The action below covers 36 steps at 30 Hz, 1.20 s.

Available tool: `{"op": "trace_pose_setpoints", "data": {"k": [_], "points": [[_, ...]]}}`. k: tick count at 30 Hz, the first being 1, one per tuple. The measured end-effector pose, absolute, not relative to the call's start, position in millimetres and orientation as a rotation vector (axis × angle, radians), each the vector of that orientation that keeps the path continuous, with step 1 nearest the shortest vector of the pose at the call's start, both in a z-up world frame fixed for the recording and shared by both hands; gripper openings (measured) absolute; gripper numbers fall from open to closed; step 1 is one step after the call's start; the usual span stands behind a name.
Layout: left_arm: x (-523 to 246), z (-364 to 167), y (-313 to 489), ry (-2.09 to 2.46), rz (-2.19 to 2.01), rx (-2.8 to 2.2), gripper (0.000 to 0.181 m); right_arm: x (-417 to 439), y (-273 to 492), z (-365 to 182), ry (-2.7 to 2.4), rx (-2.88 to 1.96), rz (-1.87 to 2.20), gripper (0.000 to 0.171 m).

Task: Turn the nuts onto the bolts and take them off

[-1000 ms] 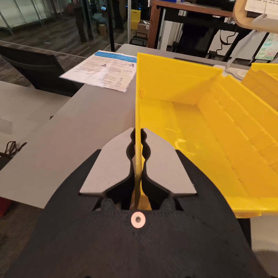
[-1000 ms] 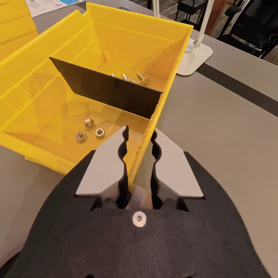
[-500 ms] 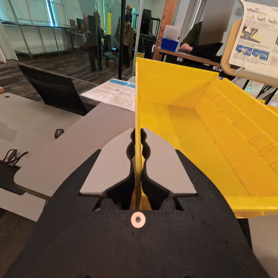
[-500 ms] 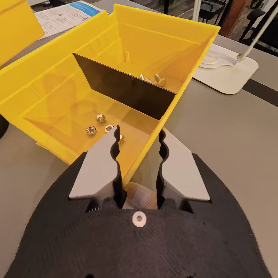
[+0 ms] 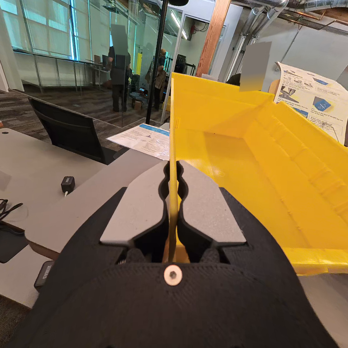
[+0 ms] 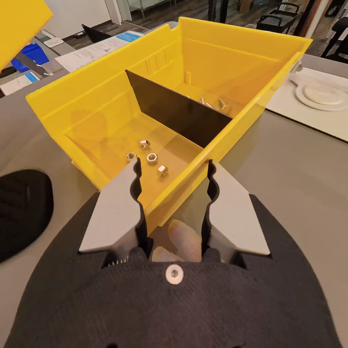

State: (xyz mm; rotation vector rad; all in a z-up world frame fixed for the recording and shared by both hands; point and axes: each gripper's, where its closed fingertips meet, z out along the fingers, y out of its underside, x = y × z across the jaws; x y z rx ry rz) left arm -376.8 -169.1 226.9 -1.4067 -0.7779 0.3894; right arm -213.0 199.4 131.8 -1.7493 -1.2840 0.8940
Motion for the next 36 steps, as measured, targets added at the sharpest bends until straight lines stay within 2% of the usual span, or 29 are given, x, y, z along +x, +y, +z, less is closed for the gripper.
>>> {"op": "trace_pose_setpoints", "data": {"k": [4, 27, 33, 36], "points": [[-380, 230, -177, -0.789, 0.393, -1.385, 0.004, -243, 187, 132, -1.270, -1.760, 0.940, 0.077], [-396, 233, -173, -0.776, 0.398, -1.374, 0.005, -385, 171, 127, -1.320, -1.745, 1.032, 0.080], [-396, 233, -161, -0.755, 0.382, -1.379, 0.005, -379, 175, 138, -1.296, -1.759, 1.076, 0.093], [-392, 241, -154, -0.720, 0.384, -1.381, 0.004, -348, 187, 162, -1.235, -1.710, 1.072, 0.091]]}}
